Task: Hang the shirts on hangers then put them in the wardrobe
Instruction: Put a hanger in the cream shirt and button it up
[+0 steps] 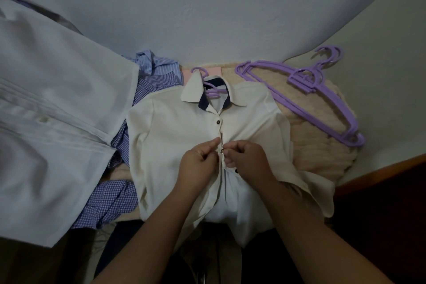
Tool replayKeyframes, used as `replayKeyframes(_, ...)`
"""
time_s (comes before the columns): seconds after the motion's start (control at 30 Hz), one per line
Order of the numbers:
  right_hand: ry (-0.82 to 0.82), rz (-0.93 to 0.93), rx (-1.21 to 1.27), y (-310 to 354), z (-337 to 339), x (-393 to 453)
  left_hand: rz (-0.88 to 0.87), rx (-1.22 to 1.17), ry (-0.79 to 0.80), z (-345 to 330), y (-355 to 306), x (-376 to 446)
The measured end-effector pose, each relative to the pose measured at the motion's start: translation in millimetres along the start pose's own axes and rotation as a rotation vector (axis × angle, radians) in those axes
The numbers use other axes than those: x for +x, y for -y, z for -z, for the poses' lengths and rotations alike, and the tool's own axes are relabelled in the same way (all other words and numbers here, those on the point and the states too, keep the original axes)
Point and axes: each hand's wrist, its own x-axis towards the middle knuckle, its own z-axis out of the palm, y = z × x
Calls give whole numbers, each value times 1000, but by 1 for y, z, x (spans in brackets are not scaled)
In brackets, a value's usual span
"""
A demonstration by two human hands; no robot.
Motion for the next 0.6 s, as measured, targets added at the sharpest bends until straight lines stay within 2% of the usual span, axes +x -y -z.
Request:
replayKeyframes(0.33, 21, -36, 53, 5, 0, -6, 76, -178, -16, -4, 4, 2)
replayKeyframes(0.6, 9, -30, -42, 9, 3, -2, 81, -272, 26, -4, 2, 5)
